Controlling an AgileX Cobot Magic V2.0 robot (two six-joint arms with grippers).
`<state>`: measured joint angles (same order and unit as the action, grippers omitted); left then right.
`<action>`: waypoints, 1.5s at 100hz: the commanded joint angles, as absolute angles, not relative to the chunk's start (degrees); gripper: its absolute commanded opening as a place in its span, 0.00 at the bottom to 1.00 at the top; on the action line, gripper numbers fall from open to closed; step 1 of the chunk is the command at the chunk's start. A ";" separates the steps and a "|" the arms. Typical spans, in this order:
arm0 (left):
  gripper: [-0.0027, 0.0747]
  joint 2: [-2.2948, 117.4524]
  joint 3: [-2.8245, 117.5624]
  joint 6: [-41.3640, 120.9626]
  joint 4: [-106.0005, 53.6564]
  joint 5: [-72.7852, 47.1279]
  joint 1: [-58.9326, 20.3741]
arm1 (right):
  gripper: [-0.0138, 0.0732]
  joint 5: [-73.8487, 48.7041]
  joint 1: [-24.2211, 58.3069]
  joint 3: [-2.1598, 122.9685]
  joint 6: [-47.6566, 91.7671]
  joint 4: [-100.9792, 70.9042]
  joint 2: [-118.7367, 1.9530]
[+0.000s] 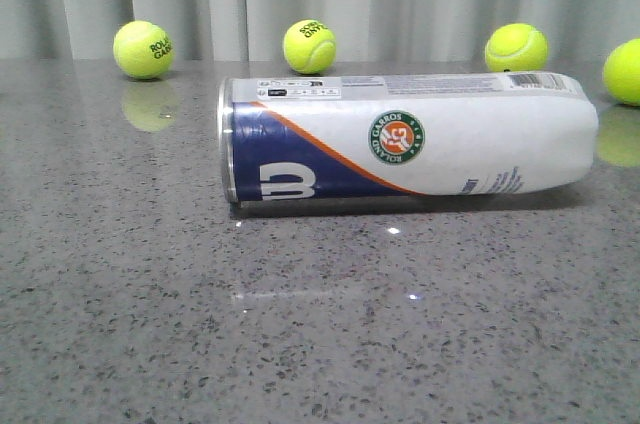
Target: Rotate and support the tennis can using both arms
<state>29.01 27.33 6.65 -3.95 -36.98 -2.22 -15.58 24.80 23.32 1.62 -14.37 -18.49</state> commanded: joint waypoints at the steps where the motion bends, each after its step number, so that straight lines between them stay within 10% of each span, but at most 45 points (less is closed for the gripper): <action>1: 0.10 32.85 31.25 6.10 -6.32 -33.91 -2.70 | 0.08 -10.78 24.44 24.75 2.11 -14.72 -18.83; 32: 0.79 44.24 37.96 6.21 -19.44 -33.93 -2.70 | 0.08 -10.78 24.44 24.75 2.11 -14.72 -18.83; 85: 0.71 70.21 48.31 32.10 -73.78 -53.59 -3.03 | 0.08 -10.78 24.44 24.75 2.11 -14.72 -18.83; 136: 0.69 87.86 52.47 41.25 -87.21 -59.31 -22.27 | 0.08 -10.78 24.44 24.75 2.11 -14.72 -18.83; 150: 0.56 88.48 52.47 45.88 -91.81 -61.26 -23.35 | 0.08 -10.78 24.44 24.75 2.11 -14.72 -18.83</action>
